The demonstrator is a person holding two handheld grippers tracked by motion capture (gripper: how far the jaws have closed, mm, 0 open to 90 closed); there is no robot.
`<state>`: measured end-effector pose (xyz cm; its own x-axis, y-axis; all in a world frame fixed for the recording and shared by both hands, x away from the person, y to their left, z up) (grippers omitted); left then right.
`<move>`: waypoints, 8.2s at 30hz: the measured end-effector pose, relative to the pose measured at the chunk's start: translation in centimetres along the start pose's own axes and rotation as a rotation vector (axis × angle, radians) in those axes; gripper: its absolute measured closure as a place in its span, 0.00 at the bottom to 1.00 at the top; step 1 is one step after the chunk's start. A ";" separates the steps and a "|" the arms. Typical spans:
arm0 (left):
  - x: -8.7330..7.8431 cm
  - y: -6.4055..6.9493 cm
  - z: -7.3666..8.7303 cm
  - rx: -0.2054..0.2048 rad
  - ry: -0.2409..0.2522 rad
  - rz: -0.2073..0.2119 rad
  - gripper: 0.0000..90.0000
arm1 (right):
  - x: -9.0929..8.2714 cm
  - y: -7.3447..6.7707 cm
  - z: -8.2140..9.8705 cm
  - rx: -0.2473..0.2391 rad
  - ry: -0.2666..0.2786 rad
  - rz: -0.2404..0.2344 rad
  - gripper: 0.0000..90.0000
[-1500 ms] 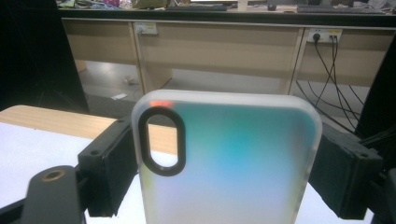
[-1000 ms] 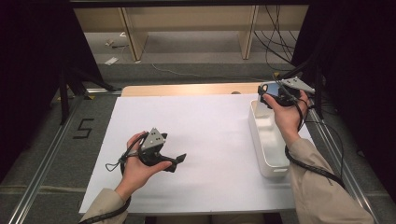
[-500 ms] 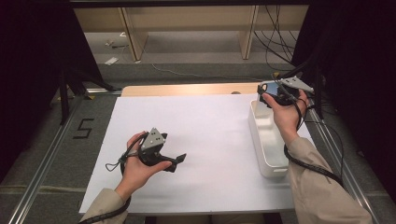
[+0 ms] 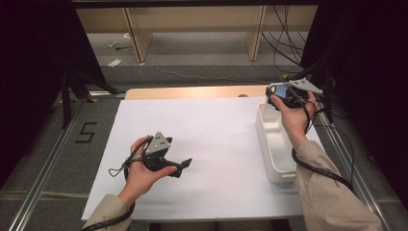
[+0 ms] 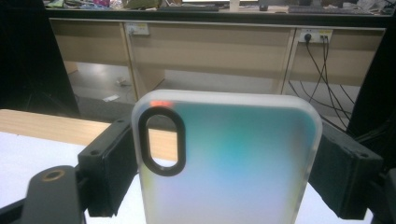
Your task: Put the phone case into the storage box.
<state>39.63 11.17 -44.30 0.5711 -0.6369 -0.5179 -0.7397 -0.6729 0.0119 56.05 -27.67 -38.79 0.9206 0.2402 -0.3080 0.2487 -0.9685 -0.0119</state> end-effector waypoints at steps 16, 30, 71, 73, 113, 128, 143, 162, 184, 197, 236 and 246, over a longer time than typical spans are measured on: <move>0.0 0.0 0.0 0.001 0.000 0.001 0.00 | 0.4 0.1 0.1 0.004 -0.004 0.006 0.20; 0.0 0.0 0.0 0.001 0.000 0.001 0.00 | 0.7 0.4 0.2 0.002 -0.007 0.014 0.20; 0.0 0.0 0.1 0.002 -0.002 0.004 0.00 | 1.5 0.2 1.0 -0.010 -0.032 0.019 0.20; 0.0 0.0 0.1 0.002 -0.002 0.004 0.00 | 1.5 0.2 1.0 -0.012 -0.034 0.018 0.20; 0.0 0.0 0.1 0.000 -0.002 0.008 0.00 | 2.4 0.1 2.0 -0.029 -0.085 0.016 0.20; 0.0 0.0 0.1 0.001 -0.003 0.009 0.00 | 2.7 -0.1 2.7 -0.034 -0.118 0.016 0.20; 0.0 0.0 0.1 0.001 -0.002 0.008 0.00 | 3.0 -0.1 3.2 -0.033 -0.153 0.013 0.20; 0.0 0.0 0.1 0.002 -0.001 0.008 0.00 | 3.2 -0.1 3.7 -0.027 -0.188 0.011 0.20; 0.0 0.0 0.1 0.003 -0.001 0.007 0.00 | 3.3 0.0 4.0 -0.020 -0.207 0.006 0.20; 0.0 0.0 0.1 0.002 -0.001 0.008 0.00 | 3.5 0.0 4.1 -0.023 -0.206 0.005 0.16; -0.3 -0.1 0.0 -0.008 0.006 0.001 0.00 | 0.5 0.1 1.4 -0.007 -0.082 -0.003 0.07; -0.6 -0.4 0.3 -0.019 0.007 -0.004 0.00 | -2.2 -0.9 1.3 -0.044 -0.080 -0.060 0.10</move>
<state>39.53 11.90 -44.24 0.5764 -0.6366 -0.5123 -0.7305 -0.6824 0.0260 53.44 -27.44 -39.36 0.8770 0.2900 -0.3832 0.3172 -0.9483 0.0082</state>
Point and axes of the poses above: each handheld gripper's, and its own axes: x roughly forward along the jaws, z roughly out of its underside, y roughly to its right, the point moved 4 cm from there along x, roughly forward along the jaws, and after that the axes turned 3 degrees about -y, right-handed, at the moved point
